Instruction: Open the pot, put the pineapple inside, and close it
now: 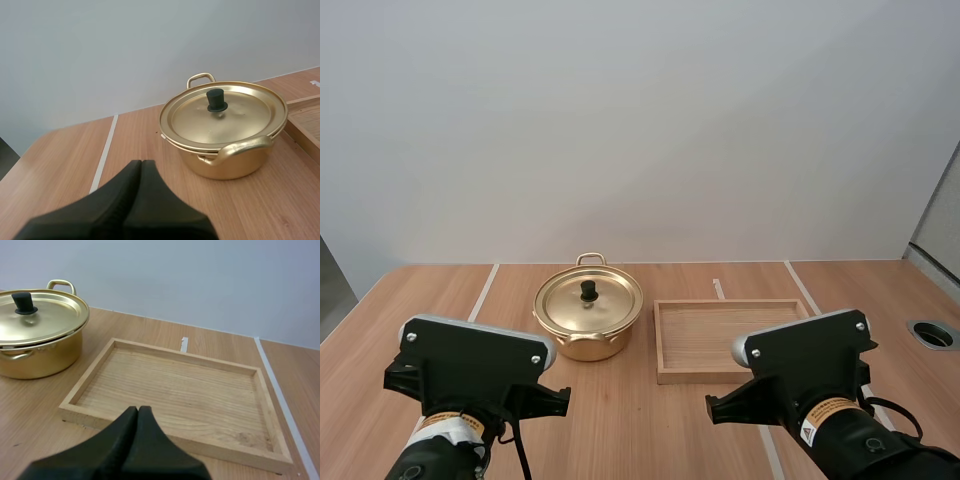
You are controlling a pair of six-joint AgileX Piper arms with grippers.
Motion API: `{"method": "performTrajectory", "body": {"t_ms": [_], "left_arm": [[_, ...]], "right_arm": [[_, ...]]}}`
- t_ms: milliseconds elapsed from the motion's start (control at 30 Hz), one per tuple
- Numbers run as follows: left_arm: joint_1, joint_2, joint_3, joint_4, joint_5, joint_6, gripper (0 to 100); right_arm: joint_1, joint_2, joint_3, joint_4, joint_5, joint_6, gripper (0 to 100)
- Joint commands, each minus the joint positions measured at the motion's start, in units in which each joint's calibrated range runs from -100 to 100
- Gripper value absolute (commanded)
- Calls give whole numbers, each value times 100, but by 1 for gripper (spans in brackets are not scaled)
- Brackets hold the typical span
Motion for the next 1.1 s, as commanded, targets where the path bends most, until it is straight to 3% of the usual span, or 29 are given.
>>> {"method": "performTrajectory", "body": {"t_ms": [0, 133, 200, 433, 1067], "left_arm": [[-9, -33, 6, -115, -45, -73, 0], [-9, -33, 6, -115, -45, -73, 0], [-9, -33, 6, -115, -45, -73, 0], [-9, -33, 6, -115, -45, -73, 0], [-9, -33, 6, -115, -45, -73, 0]], "right_arm": [[-124, -423, 0, -81, 171, -5, 0], [-382, -640, 0, 1236, 501, 316, 0], [-460, -640, 0, 1470, 501, 350, 0], [-591, -640, 0, 1519, 553, -702, 0], [-591, -640, 0, 1519, 568, -678, 0]]}}
